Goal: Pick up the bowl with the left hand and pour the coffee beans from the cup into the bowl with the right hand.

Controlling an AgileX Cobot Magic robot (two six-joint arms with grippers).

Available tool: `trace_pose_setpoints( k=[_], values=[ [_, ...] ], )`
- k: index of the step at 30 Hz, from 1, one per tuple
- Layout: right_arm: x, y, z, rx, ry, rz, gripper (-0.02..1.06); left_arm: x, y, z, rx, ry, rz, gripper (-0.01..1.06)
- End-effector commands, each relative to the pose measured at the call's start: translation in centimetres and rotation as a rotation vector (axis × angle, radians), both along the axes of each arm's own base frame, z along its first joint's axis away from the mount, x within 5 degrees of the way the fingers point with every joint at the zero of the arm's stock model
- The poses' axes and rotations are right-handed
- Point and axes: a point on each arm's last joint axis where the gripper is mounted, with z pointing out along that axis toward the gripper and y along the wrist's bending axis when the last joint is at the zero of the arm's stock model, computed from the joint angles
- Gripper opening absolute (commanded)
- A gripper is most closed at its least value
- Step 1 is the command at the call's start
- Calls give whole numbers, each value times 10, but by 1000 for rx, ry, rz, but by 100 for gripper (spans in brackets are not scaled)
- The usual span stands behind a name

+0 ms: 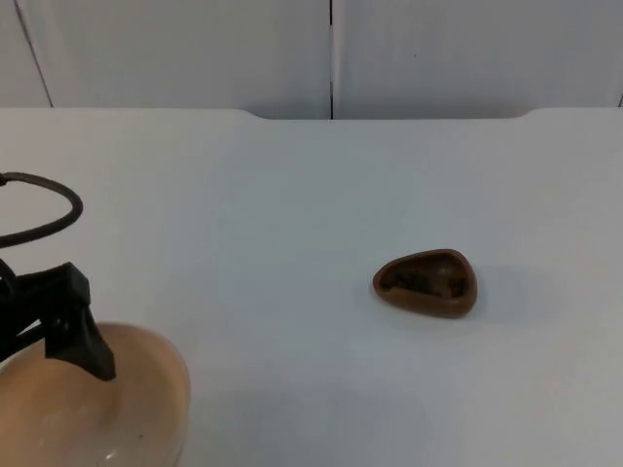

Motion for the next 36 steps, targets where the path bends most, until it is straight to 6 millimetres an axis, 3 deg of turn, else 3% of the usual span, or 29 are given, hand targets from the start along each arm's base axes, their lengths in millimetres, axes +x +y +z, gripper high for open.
trace_pose_setpoints(
  k=[1, 17, 22, 36],
  values=[
    [0, 0, 0, 1, -8, -3, 105, -1, 1, -2, 5, -9, 25, 99],
    [0, 0, 0, 1, -8, -3, 105, -8, 13, -12, 131, -43, 15, 99],
    [0, 0, 0, 1, -8, -3, 105, -7, 13, -12, 136, -52, 19, 92],
    [0, 0, 0, 1, -8, -3, 105, -8, 13, -12, 133, -38, 15, 43]
  ],
)
